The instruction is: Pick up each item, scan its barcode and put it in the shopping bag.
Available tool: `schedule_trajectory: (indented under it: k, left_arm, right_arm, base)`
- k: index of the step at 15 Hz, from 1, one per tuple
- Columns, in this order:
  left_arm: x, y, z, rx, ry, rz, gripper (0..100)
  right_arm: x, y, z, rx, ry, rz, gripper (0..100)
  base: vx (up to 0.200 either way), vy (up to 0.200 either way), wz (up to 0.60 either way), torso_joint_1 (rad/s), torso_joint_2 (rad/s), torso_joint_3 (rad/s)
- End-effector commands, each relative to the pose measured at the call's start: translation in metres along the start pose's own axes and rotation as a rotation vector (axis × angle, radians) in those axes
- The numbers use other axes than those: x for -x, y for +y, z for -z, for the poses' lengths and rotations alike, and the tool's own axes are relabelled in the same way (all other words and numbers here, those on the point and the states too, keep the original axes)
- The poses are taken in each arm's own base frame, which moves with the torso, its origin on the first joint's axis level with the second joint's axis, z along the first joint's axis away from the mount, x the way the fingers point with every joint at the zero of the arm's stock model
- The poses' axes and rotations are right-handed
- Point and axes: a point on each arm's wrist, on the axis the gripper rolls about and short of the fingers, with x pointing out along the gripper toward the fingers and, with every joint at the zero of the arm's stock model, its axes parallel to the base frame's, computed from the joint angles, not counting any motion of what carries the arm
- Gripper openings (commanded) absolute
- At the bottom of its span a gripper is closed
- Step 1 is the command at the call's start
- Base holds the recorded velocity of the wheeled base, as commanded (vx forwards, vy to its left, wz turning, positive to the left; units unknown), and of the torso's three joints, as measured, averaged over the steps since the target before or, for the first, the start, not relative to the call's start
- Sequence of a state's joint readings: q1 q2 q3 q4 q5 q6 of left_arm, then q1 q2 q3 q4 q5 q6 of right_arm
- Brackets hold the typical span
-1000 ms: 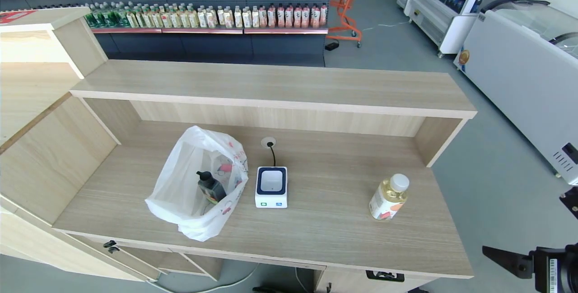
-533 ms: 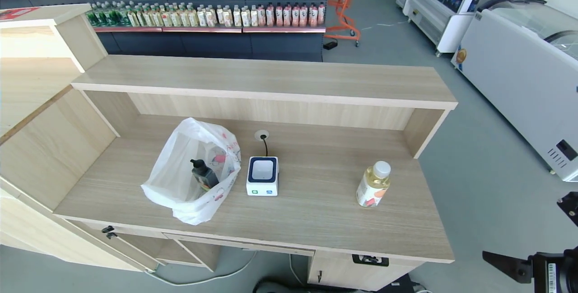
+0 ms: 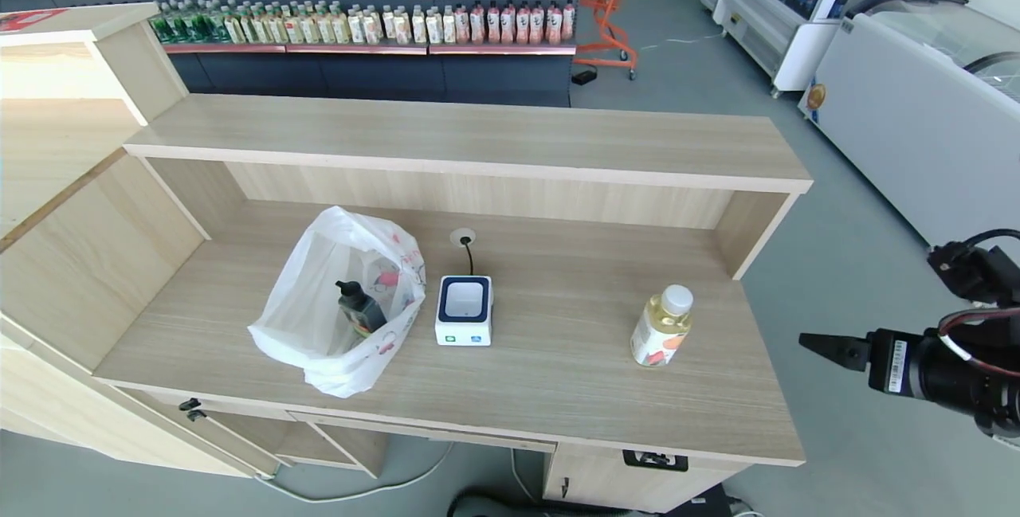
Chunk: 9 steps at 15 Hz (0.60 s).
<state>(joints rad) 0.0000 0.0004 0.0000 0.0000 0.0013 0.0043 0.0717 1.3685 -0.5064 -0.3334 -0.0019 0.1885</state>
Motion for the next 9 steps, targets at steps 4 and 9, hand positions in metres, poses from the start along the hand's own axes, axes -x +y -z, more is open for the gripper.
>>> schedule_trajectory:
  k: [4,9]
  left_arm:
    - [0.000,0.000,0.000,0.000,0.001,0.000,100]
    - [0.000,0.000,0.000,0.000,0.001,0.000,100]
  right_arm:
    - [-0.074,0.003,0.031,0.017,0.125,-0.028,100]
    - [-0.113,0.025,0.051,0.073,0.114,-0.105,100]
  base:
    - [0.000,0.000,0.00,0.000,0.00,0.000]
    - [0.000,0.000,0.00,0.000,0.00,0.000]
